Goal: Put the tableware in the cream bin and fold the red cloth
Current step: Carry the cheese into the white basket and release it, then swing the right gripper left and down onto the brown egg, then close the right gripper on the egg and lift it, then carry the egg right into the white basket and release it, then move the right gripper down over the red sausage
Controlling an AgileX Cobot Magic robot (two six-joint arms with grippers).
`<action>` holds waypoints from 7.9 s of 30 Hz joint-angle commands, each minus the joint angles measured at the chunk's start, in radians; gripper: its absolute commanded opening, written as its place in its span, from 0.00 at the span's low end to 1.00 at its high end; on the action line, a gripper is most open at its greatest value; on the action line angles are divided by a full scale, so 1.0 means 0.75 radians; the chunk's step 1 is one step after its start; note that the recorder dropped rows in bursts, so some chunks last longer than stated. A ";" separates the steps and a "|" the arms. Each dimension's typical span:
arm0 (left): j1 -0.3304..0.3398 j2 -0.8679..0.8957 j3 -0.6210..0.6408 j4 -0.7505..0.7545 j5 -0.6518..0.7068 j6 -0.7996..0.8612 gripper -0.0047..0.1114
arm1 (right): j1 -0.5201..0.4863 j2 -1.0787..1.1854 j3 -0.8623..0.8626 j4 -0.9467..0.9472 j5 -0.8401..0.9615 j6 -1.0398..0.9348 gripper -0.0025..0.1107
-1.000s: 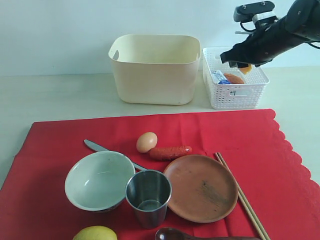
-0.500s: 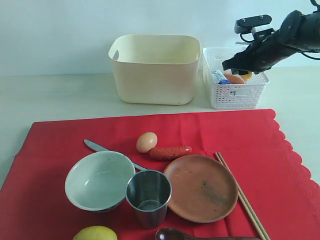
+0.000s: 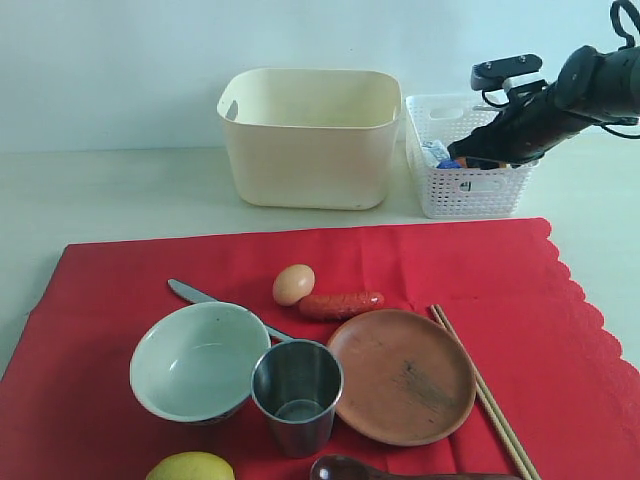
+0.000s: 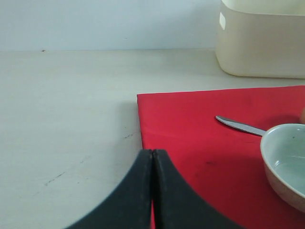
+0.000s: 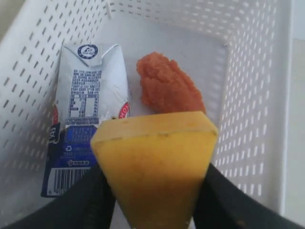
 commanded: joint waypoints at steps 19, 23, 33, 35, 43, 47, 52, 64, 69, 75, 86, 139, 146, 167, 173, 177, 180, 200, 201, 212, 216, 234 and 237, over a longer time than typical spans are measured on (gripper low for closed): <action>-0.010 -0.008 0.003 -0.005 -0.013 -0.003 0.04 | -0.006 -0.183 -0.014 -0.005 0.188 0.018 0.65; -0.010 -0.008 0.003 -0.005 -0.013 -0.003 0.04 | -0.006 -0.244 -0.014 0.013 0.336 0.024 0.64; -0.010 -0.008 0.003 -0.005 -0.013 -0.003 0.04 | -0.006 -0.428 0.121 0.020 0.488 0.083 0.64; -0.010 -0.008 0.003 -0.005 -0.013 -0.003 0.04 | -0.006 -0.466 0.177 0.020 0.475 0.086 0.63; -0.010 -0.008 0.003 -0.005 -0.013 -0.003 0.04 | -0.006 -0.592 0.414 0.020 0.399 0.082 0.63; -0.010 -0.008 0.003 -0.005 -0.013 -0.003 0.04 | -0.006 -0.621 0.521 0.020 0.327 0.067 0.63; -0.010 -0.008 0.003 -0.005 -0.013 -0.003 0.04 | 0.017 -0.623 0.625 0.024 0.212 0.056 0.63; -0.010 -0.008 0.003 -0.005 -0.013 -0.003 0.04 | 0.248 -0.620 0.651 0.024 0.086 0.055 0.63; -0.010 -0.008 0.003 -0.005 -0.013 -0.003 0.04 | 0.258 -0.608 0.651 0.039 -0.006 0.168 0.63; -0.010 -0.008 0.003 -0.005 -0.013 -0.003 0.04 | 0.314 -0.608 0.651 0.090 0.065 0.068 0.62; -0.010 -0.008 0.003 -0.005 -0.013 -0.003 0.04 | 0.518 -0.608 0.648 0.088 0.095 0.022 0.62; -0.010 -0.008 0.003 -0.005 -0.013 -0.003 0.04 | 0.754 -0.128 0.068 -0.163 0.403 0.501 0.02; -0.010 -0.008 0.003 -0.005 -0.013 -0.003 0.04 | 0.754 -0.238 0.068 -0.163 0.420 0.484 0.02; -0.010 -0.008 0.003 -0.005 -0.013 -0.003 0.04 | 0.686 -0.555 0.068 -0.717 0.557 0.740 0.02; -0.010 -0.008 0.003 -0.005 -0.013 -0.003 0.04 | 0.473 -0.564 0.068 -0.819 0.573 0.826 0.02; -0.010 -0.008 0.003 -0.005 -0.013 -0.003 0.04 | 0.340 -0.547 0.068 -0.807 0.523 0.829 0.02; -0.010 -0.008 0.003 -0.005 -0.013 -0.003 0.04 | 0.278 -0.509 0.068 -0.807 0.470 0.829 0.02; -0.010 -0.008 0.003 -0.005 -0.013 -0.003 0.04 | 0.130 -0.163 0.068 -0.806 -0.127 0.828 0.02; -0.010 -0.008 0.003 -0.005 -0.013 -0.003 0.04 | 0.123 -0.148 0.068 -0.803 -0.148 0.828 0.02; -0.010 -0.008 0.003 -0.005 -0.013 -0.003 0.04 | 0.103 0.030 -0.083 -0.785 -0.047 0.825 0.02; -0.010 -0.008 0.003 -0.005 -0.013 -0.003 0.04 | 0.099 0.045 -0.092 -0.785 -0.038 0.825 0.03; -0.010 -0.008 0.003 -0.005 -0.013 -0.003 0.04 | 0.103 -0.159 -0.092 -0.791 0.374 0.823 0.83; -0.010 -0.008 0.003 -0.005 -0.013 -0.003 0.04 | 0.103 -0.226 -0.092 -0.755 0.505 0.780 0.83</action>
